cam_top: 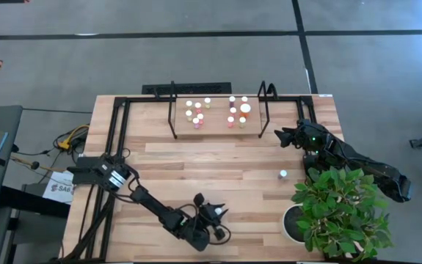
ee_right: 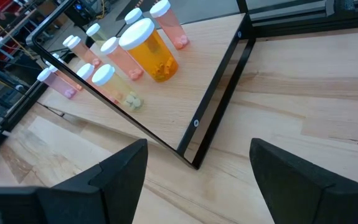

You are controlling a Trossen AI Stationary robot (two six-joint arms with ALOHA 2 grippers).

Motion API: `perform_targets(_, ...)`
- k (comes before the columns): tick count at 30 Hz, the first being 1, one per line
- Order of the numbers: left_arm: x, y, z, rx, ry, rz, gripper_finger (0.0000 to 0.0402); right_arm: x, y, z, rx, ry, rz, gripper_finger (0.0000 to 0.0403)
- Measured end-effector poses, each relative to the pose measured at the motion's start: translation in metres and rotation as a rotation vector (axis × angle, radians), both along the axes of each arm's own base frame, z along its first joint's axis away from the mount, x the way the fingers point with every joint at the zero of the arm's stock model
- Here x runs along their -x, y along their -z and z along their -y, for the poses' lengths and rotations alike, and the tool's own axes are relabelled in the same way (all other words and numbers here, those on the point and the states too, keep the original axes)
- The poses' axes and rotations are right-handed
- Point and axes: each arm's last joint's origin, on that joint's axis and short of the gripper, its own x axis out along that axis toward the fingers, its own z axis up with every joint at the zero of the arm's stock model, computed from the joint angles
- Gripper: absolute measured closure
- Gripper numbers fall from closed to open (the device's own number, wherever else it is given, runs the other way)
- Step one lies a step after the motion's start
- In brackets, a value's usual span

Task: Pick and place medicine bottles onto shelf by color
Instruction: Put the blue pill bottle on the shelf

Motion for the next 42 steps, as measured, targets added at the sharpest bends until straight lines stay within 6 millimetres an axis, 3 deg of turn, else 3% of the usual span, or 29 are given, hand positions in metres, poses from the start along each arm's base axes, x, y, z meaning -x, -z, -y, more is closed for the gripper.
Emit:
perform_targets(6, -0.007, -0.016, -0.015, -0.037, -0.07, 0.025, 0.0323, 0.0, 0.0, 0.0, 0.0, 0.0, 0.0, 0.0097)
perform_targets(12, -0.021, -0.04, -0.051, -0.07, -0.137, 0.002, 0.0322, 0.0, 0.0, 0.0, 0.0, 0.0, 0.0, 0.0097)
perform_targets(16, -0.031, -0.051, -0.09, -0.013, -0.176, -0.048, 0.0319, 0.0, 0.0, 0.0, 0.0, 0.0, 0.0, 0.0097)
perform_targets(21, -0.041, -0.079, -0.144, -0.002, -0.184, -0.104, 0.0321, 0.0, 0.0, 0.0, 0.0, 0.0, 0.0, 0.0097)
perform_targets(29, -0.042, -0.118, -0.232, -0.014, -0.311, -0.087, 0.0321, 0.0, 0.0, 0.0, 0.0, 0.0, 0.0, 0.0097)
perform_targets(36, -0.038, -0.123, -0.297, 0.017, -0.355, -0.108, 0.0322, 0.0, 0.0, 0.0, 0.0, 0.0, 0.0, 0.0097)
perform_targets(42, -0.033, -0.123, -0.329, 0.039, -0.412, -0.098, 0.0322, 0.0, 0.0, 0.0, 0.0, 0.0, 0.0, 0.0097)
